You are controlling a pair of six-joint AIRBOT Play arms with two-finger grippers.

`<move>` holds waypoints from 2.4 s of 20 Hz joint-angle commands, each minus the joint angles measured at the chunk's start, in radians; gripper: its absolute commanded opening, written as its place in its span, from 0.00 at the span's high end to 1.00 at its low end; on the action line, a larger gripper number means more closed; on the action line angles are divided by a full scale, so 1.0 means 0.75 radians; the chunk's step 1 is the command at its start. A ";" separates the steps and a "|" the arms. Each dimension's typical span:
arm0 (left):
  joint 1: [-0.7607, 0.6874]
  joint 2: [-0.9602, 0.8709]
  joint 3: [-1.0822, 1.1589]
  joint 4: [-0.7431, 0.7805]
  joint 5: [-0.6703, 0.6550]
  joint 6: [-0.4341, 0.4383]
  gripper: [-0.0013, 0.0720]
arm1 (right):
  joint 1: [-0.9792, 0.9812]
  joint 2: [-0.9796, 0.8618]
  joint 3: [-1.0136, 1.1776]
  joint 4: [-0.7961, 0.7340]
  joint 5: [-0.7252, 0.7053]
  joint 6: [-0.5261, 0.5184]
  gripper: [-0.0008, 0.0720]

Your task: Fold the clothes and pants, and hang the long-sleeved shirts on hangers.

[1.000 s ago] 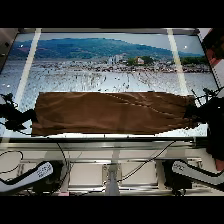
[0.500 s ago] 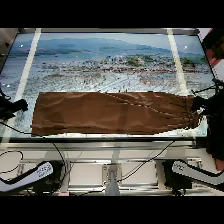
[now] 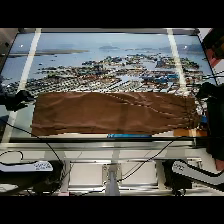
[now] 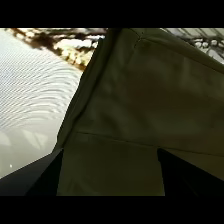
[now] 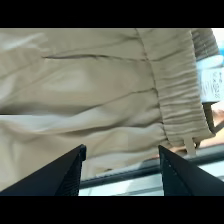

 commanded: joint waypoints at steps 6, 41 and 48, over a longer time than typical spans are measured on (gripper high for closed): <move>0.099 -0.116 0.021 0.002 -0.138 0.242 0.02 | 0.002 -0.001 0.013 0.216 -0.035 -0.027 0.38; 0.136 -0.474 0.211 -0.103 -0.384 0.421 0.21 | 0.568 -0.001 0.013 0.363 -0.593 -0.215 0.39; 0.050 -0.503 0.211 -0.202 -0.383 0.422 0.25 | 0.568 -0.009 0.011 0.400 -0.614 -0.215 0.39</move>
